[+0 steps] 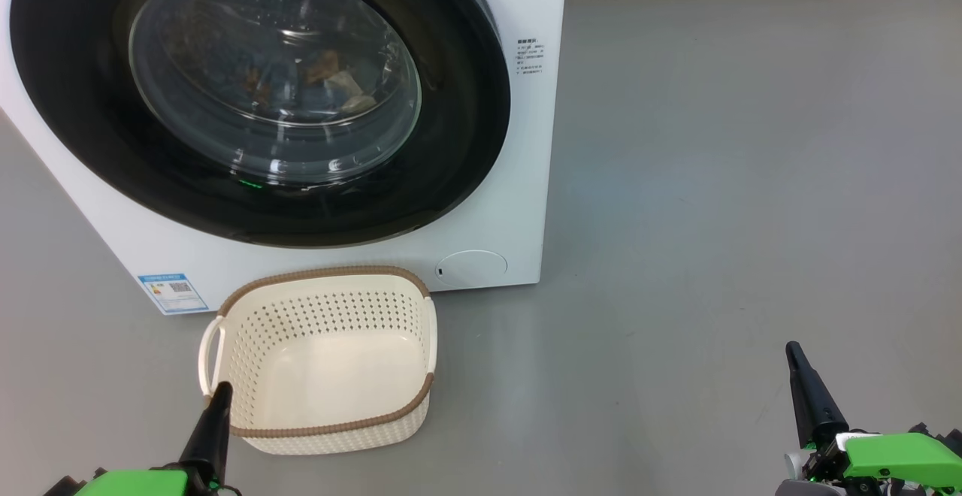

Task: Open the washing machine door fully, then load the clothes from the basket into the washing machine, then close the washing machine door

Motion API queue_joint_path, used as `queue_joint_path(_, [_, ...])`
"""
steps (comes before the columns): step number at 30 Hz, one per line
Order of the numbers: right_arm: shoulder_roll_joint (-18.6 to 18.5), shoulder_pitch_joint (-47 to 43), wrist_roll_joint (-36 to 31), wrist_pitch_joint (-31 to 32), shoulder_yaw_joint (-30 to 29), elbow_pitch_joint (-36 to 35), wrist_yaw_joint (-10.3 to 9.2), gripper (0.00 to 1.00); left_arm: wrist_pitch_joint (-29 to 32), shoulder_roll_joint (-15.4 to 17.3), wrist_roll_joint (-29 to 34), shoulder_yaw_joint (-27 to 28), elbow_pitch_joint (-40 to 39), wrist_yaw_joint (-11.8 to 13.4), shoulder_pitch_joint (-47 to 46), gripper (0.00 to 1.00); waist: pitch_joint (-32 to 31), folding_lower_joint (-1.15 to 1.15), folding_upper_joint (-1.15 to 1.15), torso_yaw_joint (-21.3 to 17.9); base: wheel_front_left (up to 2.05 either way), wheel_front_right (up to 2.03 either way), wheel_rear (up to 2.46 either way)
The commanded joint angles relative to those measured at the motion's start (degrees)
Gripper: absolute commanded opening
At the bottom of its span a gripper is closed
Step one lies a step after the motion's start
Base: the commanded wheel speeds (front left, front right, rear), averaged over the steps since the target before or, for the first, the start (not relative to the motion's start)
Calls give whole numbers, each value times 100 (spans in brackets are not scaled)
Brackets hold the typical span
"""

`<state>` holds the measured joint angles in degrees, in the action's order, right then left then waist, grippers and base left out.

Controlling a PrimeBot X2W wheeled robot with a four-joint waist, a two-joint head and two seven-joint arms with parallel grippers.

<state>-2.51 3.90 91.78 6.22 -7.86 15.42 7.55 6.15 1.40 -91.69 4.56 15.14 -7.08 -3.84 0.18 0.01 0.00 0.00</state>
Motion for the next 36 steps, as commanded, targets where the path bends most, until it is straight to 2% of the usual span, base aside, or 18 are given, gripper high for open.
queue_joint_path(1, [-37,229,34,31,128,-139,-6,0,33,148,-49,194,-110,-41,-235,0,0,0,0,0,0,0,0])
queue_joint_path(36, [-37,229,36,30,130,-139,-6,0,33,148,-50,194,-110,-41,-235,0,0,0,0,0,0,0,0])
